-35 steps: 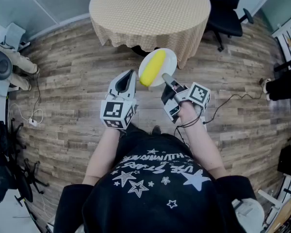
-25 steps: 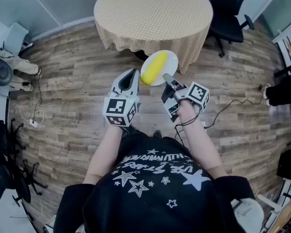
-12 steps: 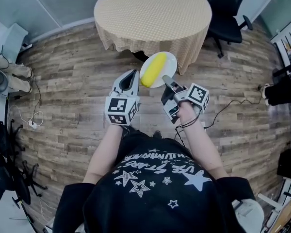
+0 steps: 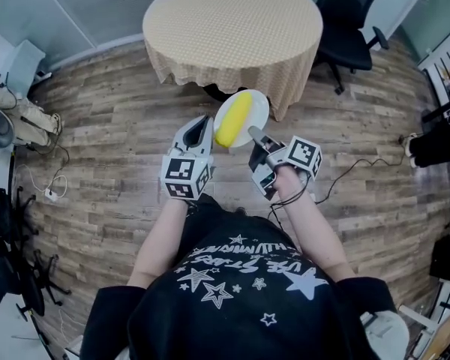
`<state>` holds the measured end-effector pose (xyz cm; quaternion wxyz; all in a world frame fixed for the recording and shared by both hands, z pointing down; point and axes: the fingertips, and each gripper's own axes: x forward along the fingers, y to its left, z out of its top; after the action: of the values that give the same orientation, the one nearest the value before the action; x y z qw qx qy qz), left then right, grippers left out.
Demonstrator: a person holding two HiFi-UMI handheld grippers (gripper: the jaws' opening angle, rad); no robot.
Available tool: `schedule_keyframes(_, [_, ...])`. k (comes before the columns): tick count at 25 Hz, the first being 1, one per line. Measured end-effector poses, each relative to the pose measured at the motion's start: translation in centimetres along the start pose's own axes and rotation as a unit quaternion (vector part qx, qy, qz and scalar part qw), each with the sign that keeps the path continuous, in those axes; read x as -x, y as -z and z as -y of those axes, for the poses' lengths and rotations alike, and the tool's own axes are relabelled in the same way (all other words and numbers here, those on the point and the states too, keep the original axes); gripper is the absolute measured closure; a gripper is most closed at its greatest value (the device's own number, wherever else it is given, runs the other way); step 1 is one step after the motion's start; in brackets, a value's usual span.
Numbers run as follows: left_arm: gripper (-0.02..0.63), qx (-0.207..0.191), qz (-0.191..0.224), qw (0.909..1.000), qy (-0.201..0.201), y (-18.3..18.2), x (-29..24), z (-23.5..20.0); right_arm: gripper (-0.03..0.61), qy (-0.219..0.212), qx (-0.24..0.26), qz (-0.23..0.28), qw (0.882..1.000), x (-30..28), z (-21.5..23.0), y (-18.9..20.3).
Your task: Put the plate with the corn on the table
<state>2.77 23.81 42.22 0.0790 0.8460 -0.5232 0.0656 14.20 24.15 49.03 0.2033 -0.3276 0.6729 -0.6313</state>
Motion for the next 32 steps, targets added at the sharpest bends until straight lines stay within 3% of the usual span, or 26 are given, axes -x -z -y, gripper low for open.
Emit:
schedule_keyframes(6, [0.604, -0.006, 0.005, 0.9999, -0.009, 0.9, 1.7, 0.6, 0.528, -0.006, -0.009, -0.001, 1.0, 1.1, 1.0, 1.0])
schedule_keyframes(17, [0.604, -0.019, 0.024, 0.9995, 0.009, -0.1, -2.6, -2.0, 0.528, -0.009, 0.017, 0.005, 1.0, -1.6, 1.2, -1.3])
schedule_keyframes(25, [0.604, -0.031, 0.026, 0.9991, 0.016, -4.5, -13.3, -9.7, 0.528, 0.001, 0.022, 0.009, 1.0, -12.1, -0.9, -9.9])
schedule_keyframes(32, [0.604, -0.04, 0.023, 0.9988, 0.014, -6.7, -18.8, -15.8, 0.528, -0.011, 0.008, 0.023, 1.0, -20.3, -3.4, -14.3])
